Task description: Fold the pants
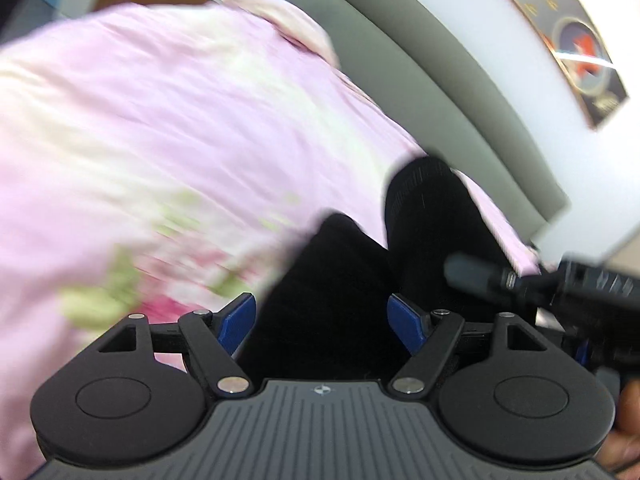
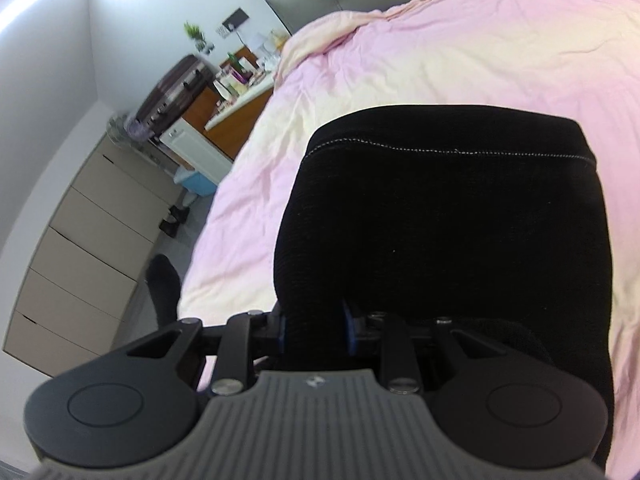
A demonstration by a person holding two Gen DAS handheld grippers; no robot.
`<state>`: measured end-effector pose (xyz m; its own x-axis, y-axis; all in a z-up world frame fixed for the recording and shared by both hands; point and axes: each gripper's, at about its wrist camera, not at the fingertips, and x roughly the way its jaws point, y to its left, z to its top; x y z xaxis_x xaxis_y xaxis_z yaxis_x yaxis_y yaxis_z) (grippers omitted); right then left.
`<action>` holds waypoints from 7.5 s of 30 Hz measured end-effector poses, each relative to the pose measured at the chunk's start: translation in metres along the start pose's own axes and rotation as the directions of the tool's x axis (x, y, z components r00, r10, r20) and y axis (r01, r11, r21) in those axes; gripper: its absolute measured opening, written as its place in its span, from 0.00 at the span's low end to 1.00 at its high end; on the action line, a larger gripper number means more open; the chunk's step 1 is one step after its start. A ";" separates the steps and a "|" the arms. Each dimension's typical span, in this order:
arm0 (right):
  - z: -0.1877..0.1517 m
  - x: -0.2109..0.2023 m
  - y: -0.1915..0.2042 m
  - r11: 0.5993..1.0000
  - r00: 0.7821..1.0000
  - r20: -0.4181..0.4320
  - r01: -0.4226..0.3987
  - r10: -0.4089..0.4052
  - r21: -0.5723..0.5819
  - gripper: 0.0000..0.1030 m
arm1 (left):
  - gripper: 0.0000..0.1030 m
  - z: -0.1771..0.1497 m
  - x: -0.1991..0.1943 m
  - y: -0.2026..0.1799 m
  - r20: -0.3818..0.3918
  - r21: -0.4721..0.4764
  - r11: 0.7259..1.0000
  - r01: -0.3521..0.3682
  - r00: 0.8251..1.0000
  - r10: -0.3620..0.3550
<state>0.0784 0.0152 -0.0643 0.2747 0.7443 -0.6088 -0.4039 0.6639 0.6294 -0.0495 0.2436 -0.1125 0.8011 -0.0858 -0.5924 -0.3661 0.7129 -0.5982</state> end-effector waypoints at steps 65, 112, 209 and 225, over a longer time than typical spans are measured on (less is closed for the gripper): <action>0.135 0.081 -0.112 0.685 0.908 -0.393 -0.379 0.145 -0.623 0.15 | 0.39 -0.048 0.027 -0.007 -0.124 -0.096 0.971 0.220 0.965 -0.231; -0.092 0.001 -0.079 0.849 0.980 0.147 0.192 -0.136 -0.493 0.39 | 0.66 -0.027 0.030 -0.004 -0.176 0.331 0.938 -0.107 0.969 0.172; -0.200 -0.028 -0.065 0.024 0.919 0.249 0.268 -0.305 -0.963 0.27 | 0.53 -0.038 0.041 -0.024 -0.389 0.421 0.905 0.062 0.914 0.118; -0.115 -0.039 -0.053 0.557 0.943 0.256 0.333 -0.214 -0.761 0.34 | 0.74 -0.023 0.051 -0.056 -0.213 0.573 0.817 -0.068 0.950 0.228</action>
<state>-0.0113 -0.0576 -0.1293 0.5689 0.5784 -0.5846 -0.7972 0.5624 -0.2194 0.0010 0.1832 -0.1220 0.5767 -0.0671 -0.8142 -0.0816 0.9869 -0.1391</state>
